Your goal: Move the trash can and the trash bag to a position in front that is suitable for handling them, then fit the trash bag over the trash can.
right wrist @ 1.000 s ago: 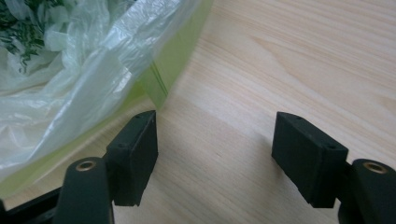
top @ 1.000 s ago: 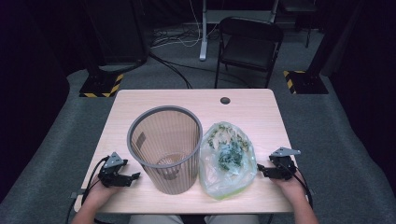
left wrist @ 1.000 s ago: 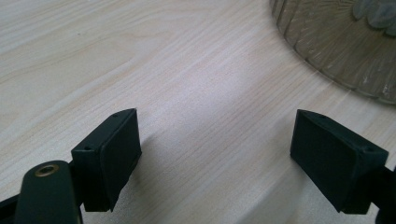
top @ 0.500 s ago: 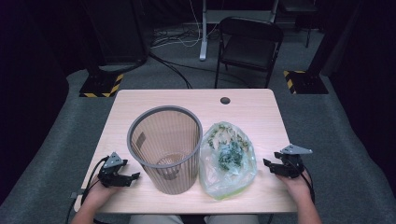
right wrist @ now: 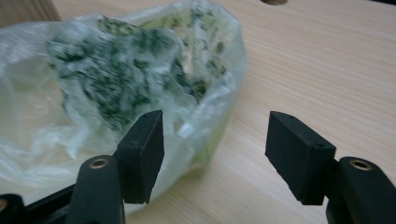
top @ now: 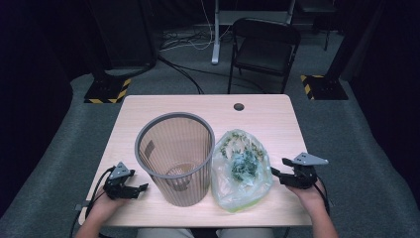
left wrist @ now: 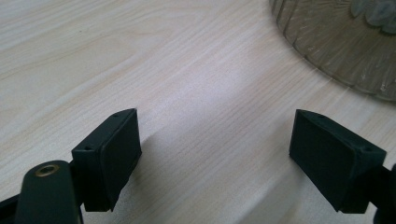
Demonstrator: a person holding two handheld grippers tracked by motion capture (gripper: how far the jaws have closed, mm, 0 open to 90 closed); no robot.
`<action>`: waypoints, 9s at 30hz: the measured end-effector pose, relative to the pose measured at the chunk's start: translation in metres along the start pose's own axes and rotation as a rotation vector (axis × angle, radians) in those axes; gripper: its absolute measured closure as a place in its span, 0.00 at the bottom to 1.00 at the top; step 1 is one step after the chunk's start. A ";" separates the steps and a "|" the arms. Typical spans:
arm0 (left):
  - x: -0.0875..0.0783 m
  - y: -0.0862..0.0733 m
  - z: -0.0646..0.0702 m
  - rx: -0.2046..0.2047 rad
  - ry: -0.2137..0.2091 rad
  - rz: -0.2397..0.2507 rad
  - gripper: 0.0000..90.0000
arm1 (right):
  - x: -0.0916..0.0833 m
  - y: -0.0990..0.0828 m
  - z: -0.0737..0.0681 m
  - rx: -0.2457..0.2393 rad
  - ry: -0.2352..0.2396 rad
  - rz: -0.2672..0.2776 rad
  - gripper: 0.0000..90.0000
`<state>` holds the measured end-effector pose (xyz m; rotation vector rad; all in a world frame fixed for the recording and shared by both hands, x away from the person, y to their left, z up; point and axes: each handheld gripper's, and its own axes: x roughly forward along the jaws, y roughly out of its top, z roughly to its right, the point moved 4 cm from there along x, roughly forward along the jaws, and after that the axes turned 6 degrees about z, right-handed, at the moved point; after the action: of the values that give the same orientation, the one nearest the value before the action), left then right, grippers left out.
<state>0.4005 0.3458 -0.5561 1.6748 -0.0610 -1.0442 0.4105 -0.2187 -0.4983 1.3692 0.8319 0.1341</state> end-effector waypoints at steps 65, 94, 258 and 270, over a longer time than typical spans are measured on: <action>-0.011 0.005 0.007 -0.076 -0.026 -0.080 0.36 | 0.055 -0.011 -0.039 -0.115 0.131 -0.230 0.44; -0.052 0.055 0.013 -0.169 -0.082 0.152 0.36 | 0.029 -0.025 -0.011 -0.053 0.076 -0.233 0.43; -0.103 0.204 0.085 0.058 -0.247 0.416 0.34 | -0.032 0.055 -0.007 0.061 0.223 0.055 0.84; -0.100 0.204 0.087 0.067 -0.250 0.412 0.34 | -0.066 0.080 -0.002 0.067 0.272 0.113 0.84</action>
<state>0.3744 0.2522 -0.3331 1.4976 -0.5856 -0.9342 0.3920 -0.2340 -0.3974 1.4812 0.9923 0.3902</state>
